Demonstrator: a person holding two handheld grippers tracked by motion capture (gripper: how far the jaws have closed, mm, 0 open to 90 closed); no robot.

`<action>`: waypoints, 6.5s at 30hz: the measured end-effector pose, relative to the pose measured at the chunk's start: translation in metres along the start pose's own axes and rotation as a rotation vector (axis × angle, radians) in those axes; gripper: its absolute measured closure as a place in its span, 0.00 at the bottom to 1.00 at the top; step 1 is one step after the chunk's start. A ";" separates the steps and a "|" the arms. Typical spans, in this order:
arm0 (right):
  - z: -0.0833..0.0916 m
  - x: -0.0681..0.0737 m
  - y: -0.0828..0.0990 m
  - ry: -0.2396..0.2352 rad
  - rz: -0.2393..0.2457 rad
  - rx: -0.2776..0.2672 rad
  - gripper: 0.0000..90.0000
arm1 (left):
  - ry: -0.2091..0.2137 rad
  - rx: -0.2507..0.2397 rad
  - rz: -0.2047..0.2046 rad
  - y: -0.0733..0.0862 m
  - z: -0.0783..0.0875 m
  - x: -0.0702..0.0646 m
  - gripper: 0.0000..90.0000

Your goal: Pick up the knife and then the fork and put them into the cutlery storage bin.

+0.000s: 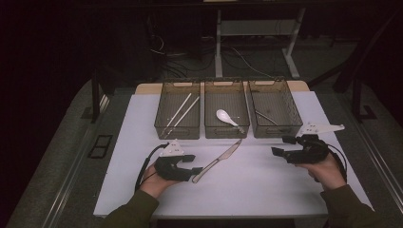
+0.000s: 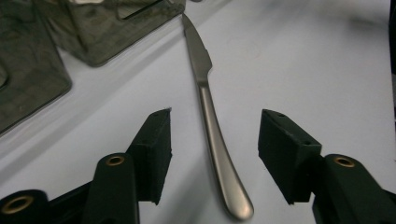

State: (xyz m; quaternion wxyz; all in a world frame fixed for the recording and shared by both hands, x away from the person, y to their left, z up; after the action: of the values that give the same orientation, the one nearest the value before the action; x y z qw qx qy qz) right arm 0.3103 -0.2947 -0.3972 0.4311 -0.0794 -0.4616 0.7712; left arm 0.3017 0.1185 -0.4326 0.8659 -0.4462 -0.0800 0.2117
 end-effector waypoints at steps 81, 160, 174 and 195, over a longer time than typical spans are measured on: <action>0.000 0.010 0.030 -0.065 -0.018 0.047 0.32 | 0.226 0.173 -0.235 -0.024 -0.069 0.034 0.83; -0.069 0.065 -0.049 -0.242 -0.065 -0.118 0.89 | -0.050 -0.139 -0.185 -0.079 -0.051 -0.011 0.88; -0.074 0.064 -0.055 -0.237 -0.081 -0.137 0.98 | -0.066 -0.174 -0.169 -0.079 -0.043 -0.008 0.79; -0.007 0.000 -0.096 -0.036 -0.131 -0.266 0.98 | -0.055 -0.121 -0.063 -0.009 0.022 -0.005 0.37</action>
State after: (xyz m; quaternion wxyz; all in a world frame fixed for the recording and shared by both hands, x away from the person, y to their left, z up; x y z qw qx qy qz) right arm 0.3713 -0.2705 -0.3261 0.4576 -0.0920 -0.5717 0.6747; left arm 0.2928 0.1279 -0.4119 0.8410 -0.4891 -0.1304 0.1910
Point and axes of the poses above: each handheld gripper's, and its own axes: z roughly backward along the jaws, y roughly out of its underside, x roughly to its left, the point moved 1 cm from there along -z, roughly forward along the jaws, and after that the axes turned 6 degrees about -z, right-handed, at the moved point
